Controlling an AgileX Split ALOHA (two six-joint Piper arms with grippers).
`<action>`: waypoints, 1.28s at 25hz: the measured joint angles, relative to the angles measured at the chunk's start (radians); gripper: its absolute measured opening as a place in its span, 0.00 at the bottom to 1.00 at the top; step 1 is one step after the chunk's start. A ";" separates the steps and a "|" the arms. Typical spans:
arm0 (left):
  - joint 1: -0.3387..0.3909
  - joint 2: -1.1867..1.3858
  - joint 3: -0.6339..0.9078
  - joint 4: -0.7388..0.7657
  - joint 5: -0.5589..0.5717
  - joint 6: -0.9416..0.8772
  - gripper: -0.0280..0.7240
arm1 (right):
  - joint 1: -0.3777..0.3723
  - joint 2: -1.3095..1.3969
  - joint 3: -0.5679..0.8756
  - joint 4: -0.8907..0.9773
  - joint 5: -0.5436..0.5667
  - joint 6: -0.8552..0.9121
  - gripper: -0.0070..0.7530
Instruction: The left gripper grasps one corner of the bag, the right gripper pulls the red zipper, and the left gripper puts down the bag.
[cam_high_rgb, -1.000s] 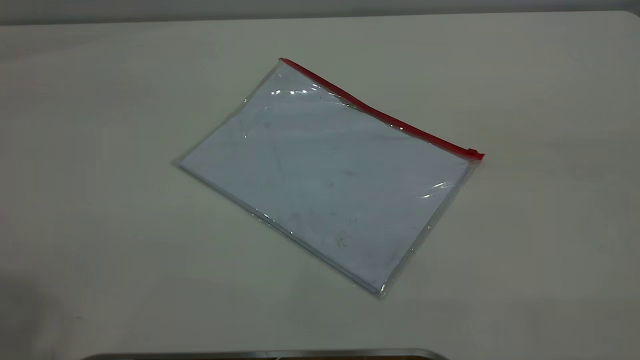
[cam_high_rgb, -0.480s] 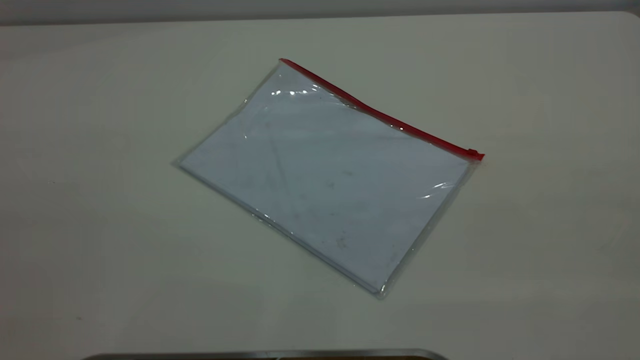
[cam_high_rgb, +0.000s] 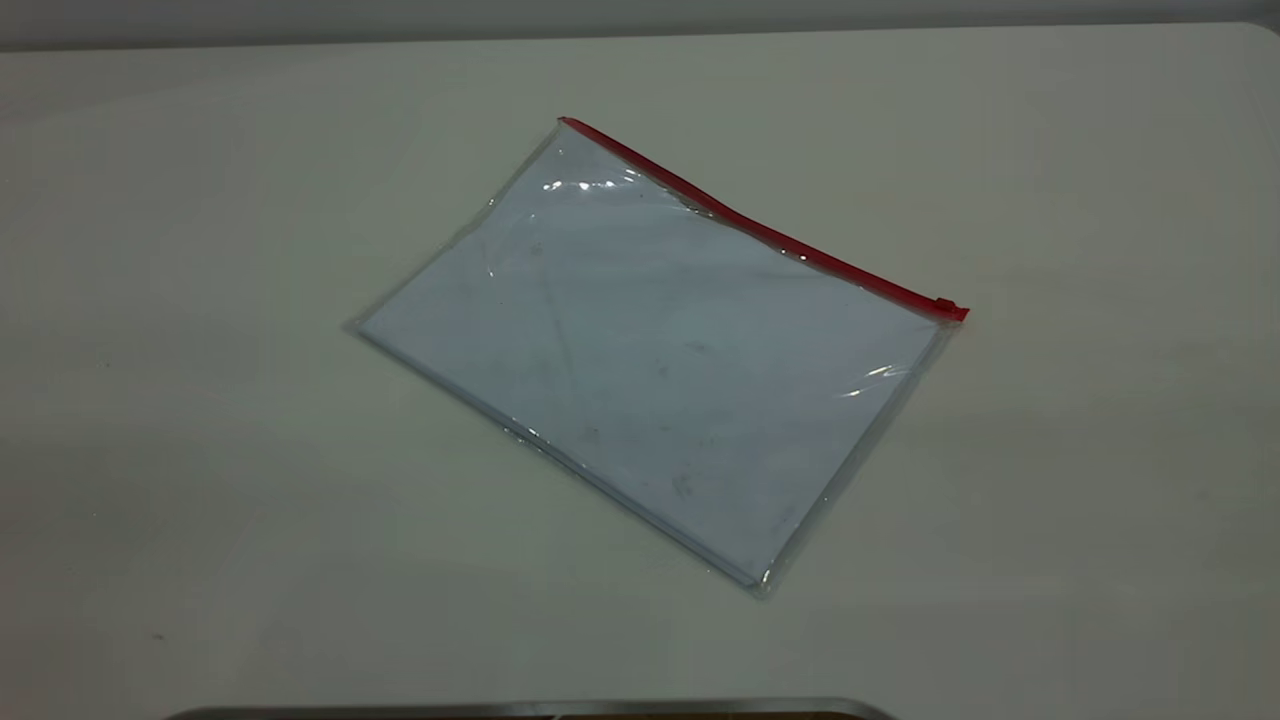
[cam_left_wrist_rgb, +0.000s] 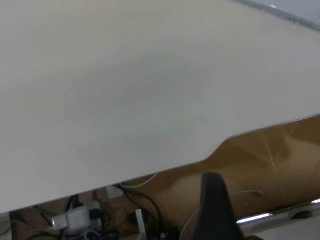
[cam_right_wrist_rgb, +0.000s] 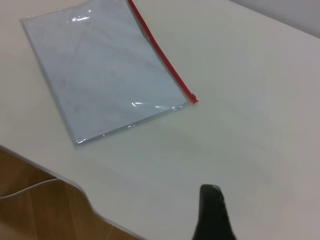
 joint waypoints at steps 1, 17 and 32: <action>0.000 -0.003 0.001 -0.003 -0.003 0.000 0.82 | 0.000 0.000 0.000 0.000 0.000 0.000 0.75; 0.000 -0.004 0.040 -0.013 -0.034 -0.001 0.82 | 0.000 0.000 0.000 0.001 0.000 0.003 0.75; 0.128 -0.148 0.040 -0.026 -0.035 0.007 0.82 | 0.000 0.000 0.000 0.001 -0.002 0.003 0.75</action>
